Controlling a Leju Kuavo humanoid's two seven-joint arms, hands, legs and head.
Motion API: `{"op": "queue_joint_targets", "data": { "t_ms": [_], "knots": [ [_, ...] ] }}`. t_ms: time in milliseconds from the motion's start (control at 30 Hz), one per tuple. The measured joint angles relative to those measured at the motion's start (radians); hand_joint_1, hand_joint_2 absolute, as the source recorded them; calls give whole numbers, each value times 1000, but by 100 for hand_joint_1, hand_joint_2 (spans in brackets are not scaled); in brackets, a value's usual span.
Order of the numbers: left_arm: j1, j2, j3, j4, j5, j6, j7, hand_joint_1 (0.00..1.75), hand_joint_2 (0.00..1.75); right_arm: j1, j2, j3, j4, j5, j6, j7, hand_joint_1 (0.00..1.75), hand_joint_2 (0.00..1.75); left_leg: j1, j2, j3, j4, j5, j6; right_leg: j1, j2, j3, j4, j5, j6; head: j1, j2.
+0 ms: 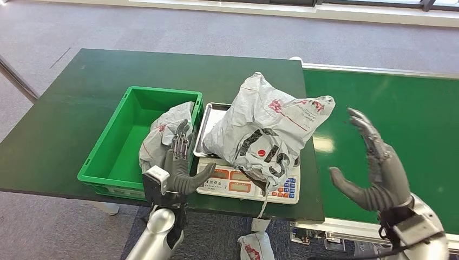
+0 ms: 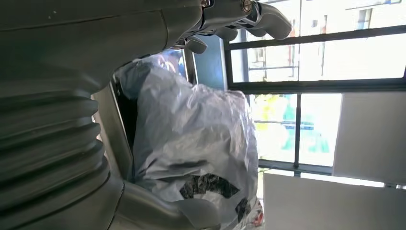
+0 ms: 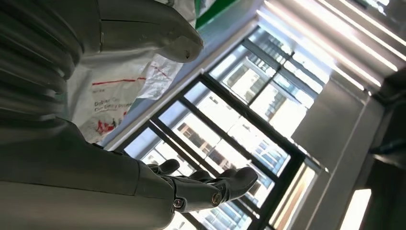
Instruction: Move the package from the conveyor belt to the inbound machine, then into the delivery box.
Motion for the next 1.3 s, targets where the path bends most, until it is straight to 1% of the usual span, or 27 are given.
{"op": "queue_joint_targets", "data": {
  "t_ms": [100, 133, 167, 200, 333, 400, 433, 467, 633, 800, 900, 967, 1000, 1033, 1067, 1167, 1200, 1233, 1300],
  "knots": [
    [15, 8, 15, -43, -21, 12, 0, 0, 175, 71, 34, -61, -43, -85, 0, 0, 0, 175, 0, 1, 0, 0, -1, -1, 0, 1, 0, 0, -1, 0, 0, 0],
    [17, 11, 20, -55, -35, 27, 0, 0, 175, 87, 42, -74, -50, -97, 0, 0, 0, 175, 0, 1, 0, 0, -2, -1, 0, 1, 0, 0, -1, 0, 0, 0],
    [18, 13, 25, -70, -63, 61, 0, 0, 175, 99, 50, -84, -54, -103, 0, 0, 0, 175, 0, 1, 0, 0, -2, -1, 0, 1, 0, 0, -1, 0, 0, 0],
    [16, 17, 31, -89, -104, 116, 0, 0, 175, 108, 56, -93, -56, -105, 0, 0, 0, 175, 0, 1, 0, 0, -2, -1, 0, 2, -1, 0, -1, 0, 0, 0],
    [-31, 37, 74, -170, -271, 402, -1, 0, 175, 124, 75, -108, -54, -97, 0, 1, 0, 175, 0, 3, 0, 0, -1, -2, 0, 2, -1, 0, 0, -1, 0, 0],
    [-62, 44, 105, -202, -321, 496, -1, 0, 175, 124, 81, -109, -49, -90, 0, 1, 0, 175, 0, 3, 1, 0, 0, -2, 0, 2, 0, 0, 0, -1, 0, 0],
    [-76, 45, 117, -214, -335, 520, 0, 0, 175, 123, 84, -109, -45, -87, 0, 1, 0, 175, 1, 3, 1, 0, 0, -2, 0, 2, 0, 0, 0, -1, 0, 0],
    [-89, 46, 125, -224, -340, 531, 0, 0, 175, 122, 86, -108, -40, -84, 0, 1, 0, 175, 1, 3, 1, 0, 1, -1, 0, 2, 0, 0, 0, -1, 0, 0],
    [-149, 40, 128, -255, -294, 527, 0, 0, 175, 96, 89, -99, 3, -78, 0, 1, 0, 175, 0, 3, 1, 0, 1, -1, 0, 3, 0, 0, 2, -2, 0, 0],
    [-203, 29, 81, -298, -257, 555, 0, 0, 175, 65, 89, -81, 52, -77, 0, 1, 0, 175, 0, 3, 1, 0, 1, -1, 0, 3, 0, 0, 2, -1, 0, 0],
    [-231, 20, 30, -307, -216, 503, 0, 0, 175, 45, 88, -76, 78, -78, 0, 1, 0, 175, 0, 3, 0, 0, 1, -1, 0, 2, 0, 0, 2, -1, 0, 0],
    [-250, 12, -5, -297, -191, 445, 1, 0, 175, 32, 87, -71, 94, -78, 0, 1, 0, 175, 0, 3, 0, 0, 1, -1, 0, 3, -1, 0, 2, -1, 0, 0],
    [-263, 8, -21, -283, -178, 400, 5, 0, 175, 27, 86, -69, 102, -78, 0, 1, 0, 175, 0, 4, 1, 0, 1, -1, 0, 3, -1, 0, 2, -1, 0, 0],
    [-280, 3, -39, -260, -160, 328, 18, 0, 175, 21, 84, -67, 110, -78, 0, 1, 0, 175, 0, 4, 0, 0, 1, 0, 0, 3, -1, 0, 2, -1, 0, 0],
    [-302, -2, -60, -226, -139, 223, 41, 0, 175, 14, 82, -64, 118, -78, 0, 1, 0, 175, 0, 3, 0, 0, 2, 0, 0, 2, -1, 0, 2, -1, 0, 0],
    [-378, -18, -140, -71, -101, -165, 135, 0, 175, -10, 72, -56, 143, -78, 0, 1, 0, 175, -1, 3, 0, 1, 2, 1, -1, 2, 0, 0, 4, 0, 0, 0],
    [-397, -23, -165, -19, -103, -251, 152, 0, 175, -15, 69, -55, 150, -78, 0, 1, 0, 175, -1, 5, 0, 1, 2, 1, -1, 3, -1, 0, 4, 0, 0, 0],
    [-412, -29, -184, 26, -109, -299, 158, 0, 175, -18, 68, -54, 156, -78, 0, 1, 0, 175, -1, 7, 1, 1, 2, 1, -1, 5, -1, 0, 5, 0, 0, 0],
    [-443, -38, -212, 105, -129, -319, 161, 0, 175, -20, 62, -52, 168, -78, 0, 1, 0, 175, -1, 10, 1, 1, 2, 1, -1, 8, -2, 0, 6, 0, 0, 0]
  ]
}}
